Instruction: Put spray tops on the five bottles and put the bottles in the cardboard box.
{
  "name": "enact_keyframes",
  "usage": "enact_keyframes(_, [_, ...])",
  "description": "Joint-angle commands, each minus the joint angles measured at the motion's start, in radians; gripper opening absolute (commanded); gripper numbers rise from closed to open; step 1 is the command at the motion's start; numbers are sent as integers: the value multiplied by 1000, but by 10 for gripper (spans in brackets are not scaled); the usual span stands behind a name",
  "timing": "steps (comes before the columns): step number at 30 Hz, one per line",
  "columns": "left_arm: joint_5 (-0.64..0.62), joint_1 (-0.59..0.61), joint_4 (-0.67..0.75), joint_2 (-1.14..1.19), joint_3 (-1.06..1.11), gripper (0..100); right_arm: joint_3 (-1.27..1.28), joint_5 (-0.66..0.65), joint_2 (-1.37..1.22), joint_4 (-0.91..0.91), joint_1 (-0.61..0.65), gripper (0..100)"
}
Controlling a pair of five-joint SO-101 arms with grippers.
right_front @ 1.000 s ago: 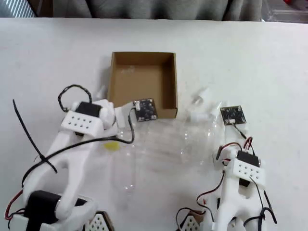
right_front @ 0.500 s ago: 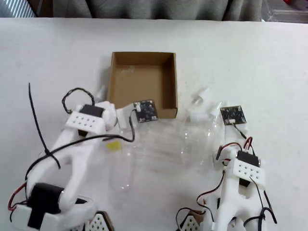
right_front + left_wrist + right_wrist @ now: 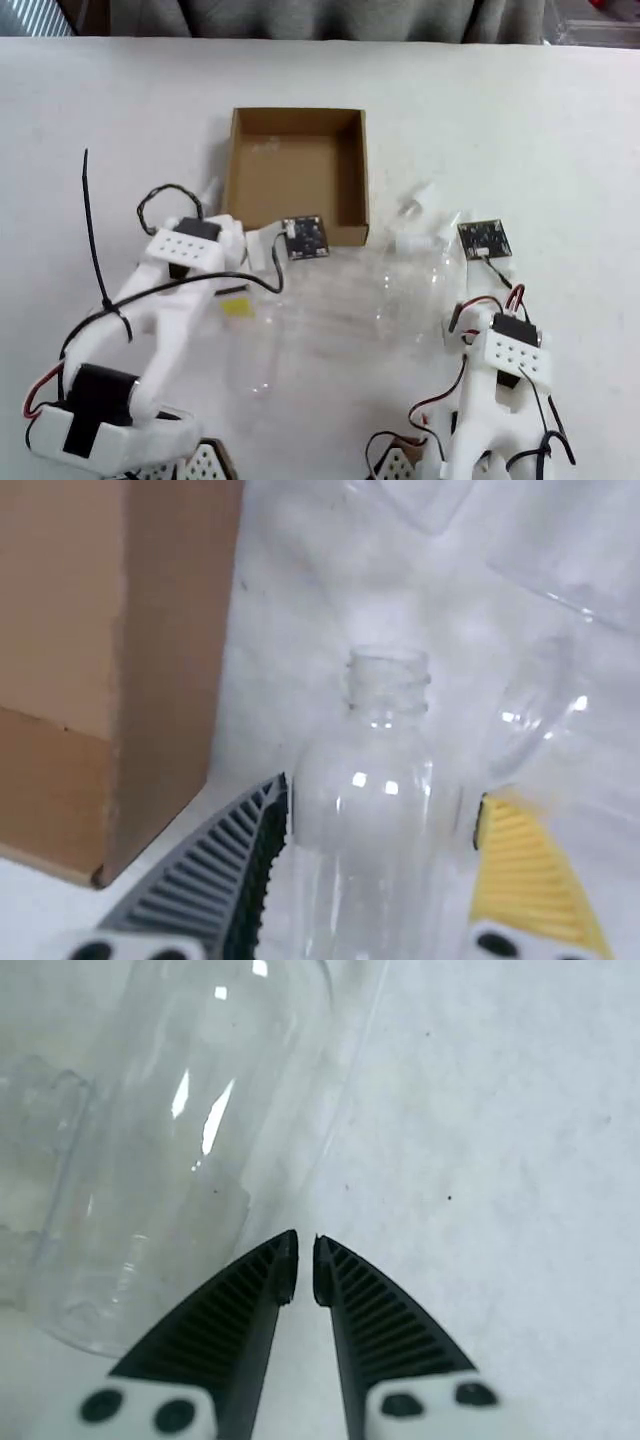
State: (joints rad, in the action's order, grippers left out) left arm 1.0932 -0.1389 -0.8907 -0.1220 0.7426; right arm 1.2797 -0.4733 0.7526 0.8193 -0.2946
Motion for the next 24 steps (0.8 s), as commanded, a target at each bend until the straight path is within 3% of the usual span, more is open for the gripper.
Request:
enact_keyframes(1, [46, -13, -5, -1, -37, 301, -5, -11, 22, -18, 5, 17])
enact_keyframes(6, [68, -15, -63, 2, -89, 301, -5, -11, 22, -18, 5, 17])
enact_keyframes(24, [69, -31, -57, 4, -103, 300, -5, -11, 22, -18, 5, 17])
